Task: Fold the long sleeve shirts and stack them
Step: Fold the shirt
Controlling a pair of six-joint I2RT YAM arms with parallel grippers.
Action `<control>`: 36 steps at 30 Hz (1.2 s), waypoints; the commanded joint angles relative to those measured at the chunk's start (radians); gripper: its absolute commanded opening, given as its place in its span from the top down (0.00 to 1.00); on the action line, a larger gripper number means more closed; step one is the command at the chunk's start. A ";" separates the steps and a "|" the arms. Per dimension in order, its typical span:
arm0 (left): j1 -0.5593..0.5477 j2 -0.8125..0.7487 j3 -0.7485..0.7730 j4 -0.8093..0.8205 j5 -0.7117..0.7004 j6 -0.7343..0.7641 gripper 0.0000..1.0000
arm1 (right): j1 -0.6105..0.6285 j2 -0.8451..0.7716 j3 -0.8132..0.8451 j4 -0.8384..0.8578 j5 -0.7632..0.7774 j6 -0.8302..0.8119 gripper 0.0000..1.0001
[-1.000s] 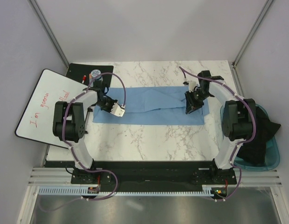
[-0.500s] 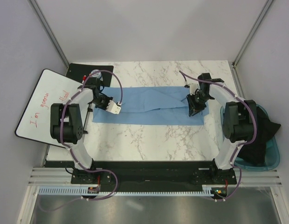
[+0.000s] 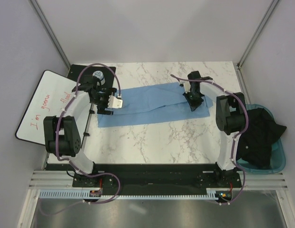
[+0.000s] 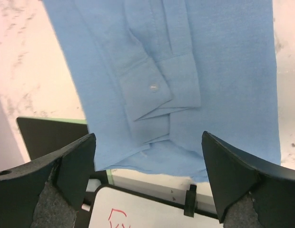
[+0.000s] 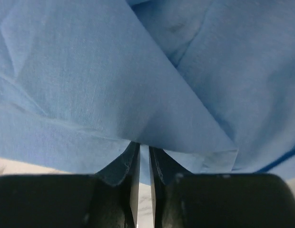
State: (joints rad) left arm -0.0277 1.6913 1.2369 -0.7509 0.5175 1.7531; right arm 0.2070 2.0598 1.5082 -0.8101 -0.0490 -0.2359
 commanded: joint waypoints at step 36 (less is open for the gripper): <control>-0.785 0.110 0.070 -0.113 -0.234 -1.394 0.01 | -0.106 -0.147 0.089 0.045 -0.234 0.182 0.75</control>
State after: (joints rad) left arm -0.8551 1.8313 1.2121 -0.7307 0.1005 0.6083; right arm 0.0849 1.8606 1.5719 -0.7692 -0.1715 -0.1059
